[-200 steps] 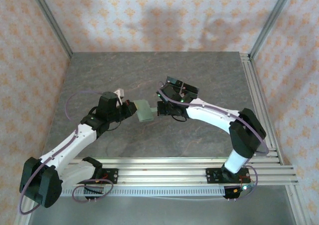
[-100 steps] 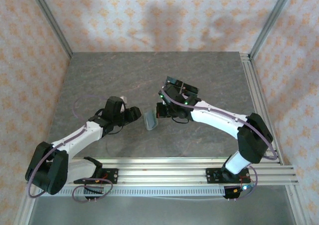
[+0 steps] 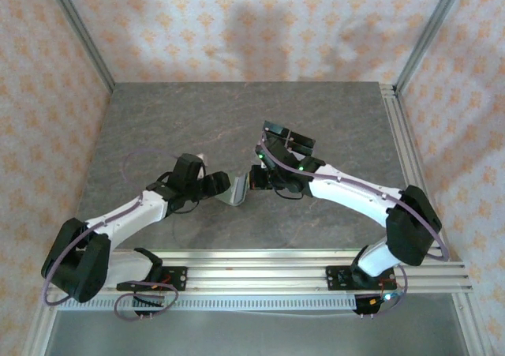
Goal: Put the credit cards into the card holder
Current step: Place the card holder at the bottom-center of the table, then open the card holder at the bottom-center of the table.
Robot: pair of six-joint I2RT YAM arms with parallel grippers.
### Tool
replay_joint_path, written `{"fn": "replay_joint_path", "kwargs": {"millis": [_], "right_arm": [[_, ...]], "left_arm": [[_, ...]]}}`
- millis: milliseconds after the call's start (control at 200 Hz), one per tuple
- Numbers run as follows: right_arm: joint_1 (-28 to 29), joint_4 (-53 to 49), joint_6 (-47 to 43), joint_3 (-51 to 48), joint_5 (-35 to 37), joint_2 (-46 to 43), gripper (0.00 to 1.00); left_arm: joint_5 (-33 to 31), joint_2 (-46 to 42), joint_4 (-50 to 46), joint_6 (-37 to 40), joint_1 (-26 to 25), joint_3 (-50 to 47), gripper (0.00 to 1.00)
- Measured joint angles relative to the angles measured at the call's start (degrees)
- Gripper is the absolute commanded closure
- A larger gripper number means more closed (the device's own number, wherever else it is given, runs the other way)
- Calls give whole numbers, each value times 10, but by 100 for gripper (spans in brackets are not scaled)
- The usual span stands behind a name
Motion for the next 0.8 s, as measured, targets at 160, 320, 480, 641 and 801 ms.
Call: {"fn": "replay_joint_path", "kwargs": {"millis": [160,320,480,641,801], "right_arm": [[0,2,0,0,0,0,100],[0,2,0,-1,3,-1,100],[0,3,0,-34,12,-17,100],[-2,8,0,-95,17,-38,100],[-7,22,0,-150,22,-56,100]], "left_arm": [[-19,28,-11,12,-18,35,27],[-61,44,-38,21,-25,56,28],[-114,55,-89,36,-27,74,29],[-143,81,-115,52,-32,81,29],[-144,99,-118,62,-32,81,29]]}}
